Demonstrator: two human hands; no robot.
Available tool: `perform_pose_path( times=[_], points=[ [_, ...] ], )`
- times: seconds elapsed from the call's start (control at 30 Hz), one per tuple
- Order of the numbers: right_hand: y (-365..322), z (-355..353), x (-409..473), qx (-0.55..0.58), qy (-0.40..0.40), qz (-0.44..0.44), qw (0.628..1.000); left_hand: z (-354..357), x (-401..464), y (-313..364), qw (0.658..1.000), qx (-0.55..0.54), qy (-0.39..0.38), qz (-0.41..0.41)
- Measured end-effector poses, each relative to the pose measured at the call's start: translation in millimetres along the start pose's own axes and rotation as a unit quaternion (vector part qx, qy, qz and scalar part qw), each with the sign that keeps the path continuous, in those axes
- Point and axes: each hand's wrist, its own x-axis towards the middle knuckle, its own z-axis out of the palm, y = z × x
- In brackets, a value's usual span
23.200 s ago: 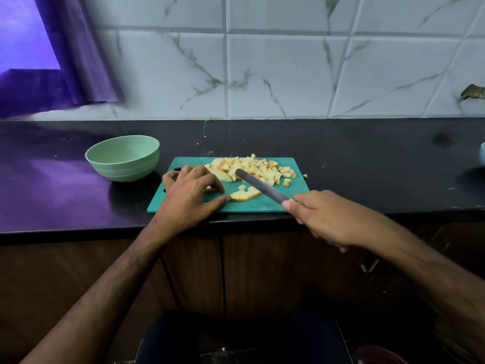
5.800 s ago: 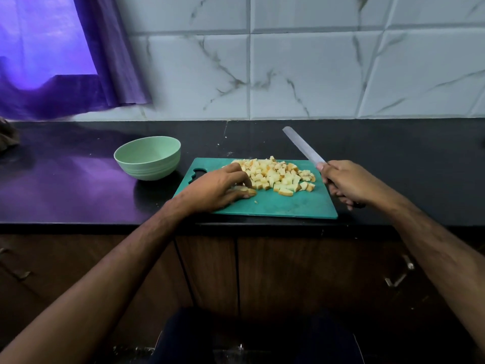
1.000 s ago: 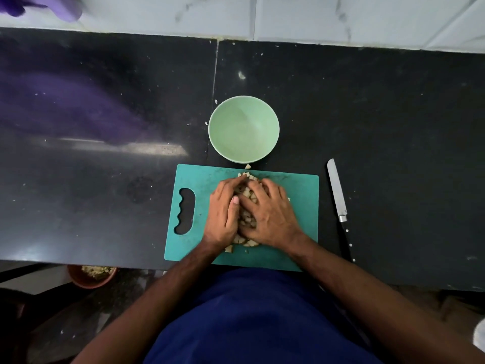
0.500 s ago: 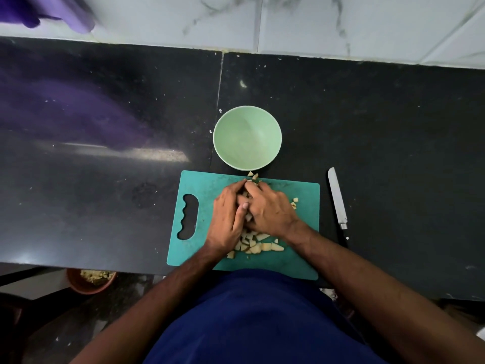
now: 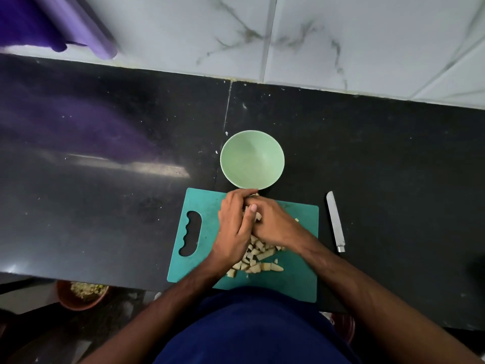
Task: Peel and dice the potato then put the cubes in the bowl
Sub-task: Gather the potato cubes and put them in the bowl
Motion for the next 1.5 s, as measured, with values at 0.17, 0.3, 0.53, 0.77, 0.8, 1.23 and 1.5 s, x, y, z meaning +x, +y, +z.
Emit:
perform_pose_path(
  times=[0.17,0.3,0.53,0.77,0.8,1.23,1.5],
  points=[
    [-30.5,-41.7,14.1,0.019,0.001,0.020,1.000,-13.5,34.4,37.6,0.998,-0.028,0.036,0.044],
    [-40.9,-73.2,64.2,-0.026,0.030,0.048,0.998,-18.2,96.7,37.3,0.998,-0.056,0.025,0.024],
    [-26.6,-87.9,116.7,-0.212,-0.139,0.115,0.960,-30.3,135.4,15.2,0.978,-0.126,-0.024,-0.166],
    [-19.9,-97.9,96.6,-0.016,-0.005,0.079,0.997,-46.6,114.2,12.3,0.979,-0.170,-0.017,-0.110],
    [-18.0,-92.7,94.1,-0.007,0.014,0.072,0.997,-47.2,110.4,12.5,0.980,-0.173,-0.015,-0.098],
    [-24.7,-87.8,63.6,0.095,0.029,0.020,0.995,-82.8,9.5,-18.7,0.999,0.002,-0.043,0.005],
    [17.7,-41.9,-49.4,0.475,0.084,0.057,0.874,-81.9,-69.9,-67.2,0.928,0.265,-0.255,0.058]
  ],
)
